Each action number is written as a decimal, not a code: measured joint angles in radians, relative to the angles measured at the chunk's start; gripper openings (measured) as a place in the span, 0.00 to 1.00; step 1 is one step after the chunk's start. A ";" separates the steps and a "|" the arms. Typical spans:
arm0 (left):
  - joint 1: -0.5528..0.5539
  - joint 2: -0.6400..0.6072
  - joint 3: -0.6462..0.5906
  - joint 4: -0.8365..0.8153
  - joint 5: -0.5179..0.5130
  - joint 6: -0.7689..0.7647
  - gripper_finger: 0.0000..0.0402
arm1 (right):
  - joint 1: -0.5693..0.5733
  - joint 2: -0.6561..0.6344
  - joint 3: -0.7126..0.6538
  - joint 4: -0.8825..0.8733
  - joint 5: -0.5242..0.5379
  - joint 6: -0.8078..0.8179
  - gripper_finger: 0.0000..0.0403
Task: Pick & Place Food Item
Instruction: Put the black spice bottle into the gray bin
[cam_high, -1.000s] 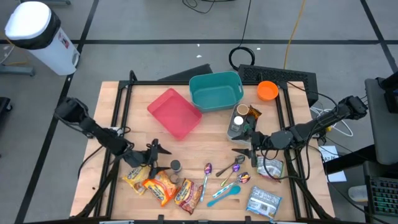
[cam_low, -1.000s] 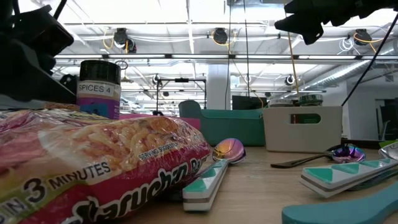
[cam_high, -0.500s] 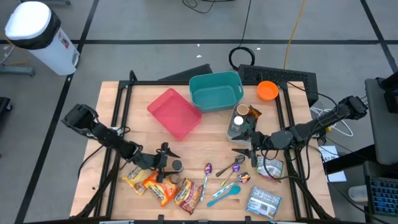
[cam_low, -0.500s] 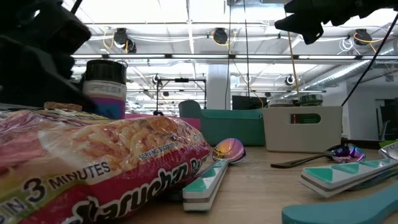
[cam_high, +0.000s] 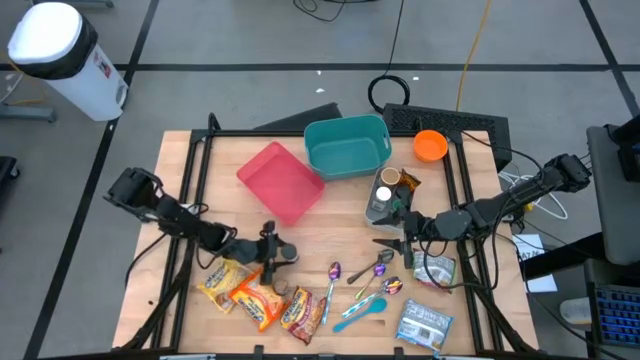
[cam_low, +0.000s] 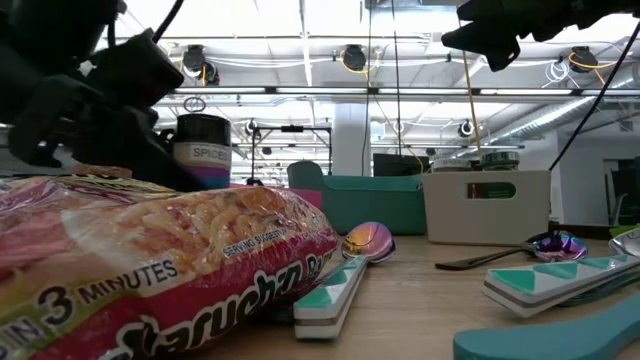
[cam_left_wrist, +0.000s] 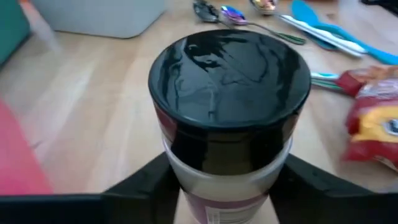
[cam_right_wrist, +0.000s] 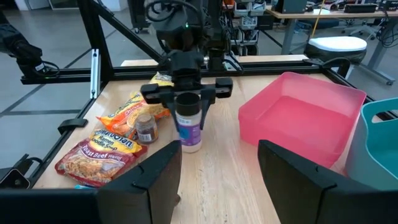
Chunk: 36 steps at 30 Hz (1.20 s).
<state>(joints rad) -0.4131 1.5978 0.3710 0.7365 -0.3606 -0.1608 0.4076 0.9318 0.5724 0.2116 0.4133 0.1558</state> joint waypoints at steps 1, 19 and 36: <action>0.009 0.000 0.001 0.000 -0.007 -0.004 0.45 | 0.000 0.000 0.000 0.000 0.000 0.000 0.50; 0.230 0.000 0.458 -0.472 0.106 0.083 0.39 | 0.000 0.000 0.000 0.001 0.003 0.013 0.50; 0.201 0.085 0.553 -0.446 0.214 0.123 0.39 | -0.009 0.352 0.107 0.304 0.000 -0.177 0.60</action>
<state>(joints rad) -0.2121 1.6830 0.9241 0.2903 -0.1463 -0.0376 0.3985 1.2842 0.6795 0.5153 0.4128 -0.0209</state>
